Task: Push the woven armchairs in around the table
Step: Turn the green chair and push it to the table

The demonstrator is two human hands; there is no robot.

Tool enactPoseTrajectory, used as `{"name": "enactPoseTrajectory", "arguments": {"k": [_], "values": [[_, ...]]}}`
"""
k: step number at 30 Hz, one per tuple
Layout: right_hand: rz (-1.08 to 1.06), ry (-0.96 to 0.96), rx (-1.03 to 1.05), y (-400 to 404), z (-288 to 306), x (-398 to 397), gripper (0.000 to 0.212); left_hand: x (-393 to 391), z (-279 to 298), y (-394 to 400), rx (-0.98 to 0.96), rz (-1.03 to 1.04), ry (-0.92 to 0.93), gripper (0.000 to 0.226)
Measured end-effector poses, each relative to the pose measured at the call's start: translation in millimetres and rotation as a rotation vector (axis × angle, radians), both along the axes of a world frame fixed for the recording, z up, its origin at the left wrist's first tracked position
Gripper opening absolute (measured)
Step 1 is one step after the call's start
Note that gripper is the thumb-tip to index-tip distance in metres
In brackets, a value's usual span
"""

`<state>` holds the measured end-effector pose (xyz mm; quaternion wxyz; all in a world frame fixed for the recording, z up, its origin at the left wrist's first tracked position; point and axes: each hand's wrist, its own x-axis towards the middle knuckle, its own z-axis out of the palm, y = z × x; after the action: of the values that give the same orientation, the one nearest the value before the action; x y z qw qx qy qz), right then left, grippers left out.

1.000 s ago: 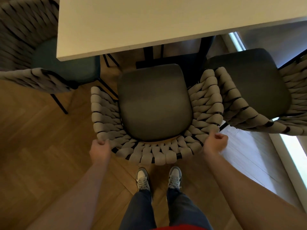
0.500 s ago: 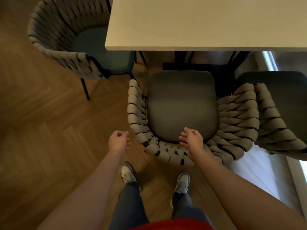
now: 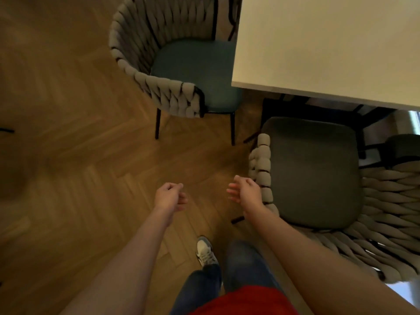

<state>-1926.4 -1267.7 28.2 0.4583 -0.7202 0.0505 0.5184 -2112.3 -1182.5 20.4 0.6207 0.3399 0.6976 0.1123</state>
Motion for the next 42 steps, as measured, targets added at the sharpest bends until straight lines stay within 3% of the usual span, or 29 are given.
{"name": "enactPoseTrajectory", "arguments": {"k": [24, 32, 42], "values": [[0.075, 0.148, 0.015, 454, 5, -103, 0.023, -95, 27, 437, 0.043, 0.01, 0.063, 0.015], [-0.201, 0.187, -0.04, 583, -7, -171, 0.023, -139, 14, 586, 0.029, -0.226, 0.046, 0.013], [-0.477, 0.242, 0.05, 688, 1, -212, 0.022, -165, 15, 741, 0.043, -0.537, 0.038, 0.014]]}}
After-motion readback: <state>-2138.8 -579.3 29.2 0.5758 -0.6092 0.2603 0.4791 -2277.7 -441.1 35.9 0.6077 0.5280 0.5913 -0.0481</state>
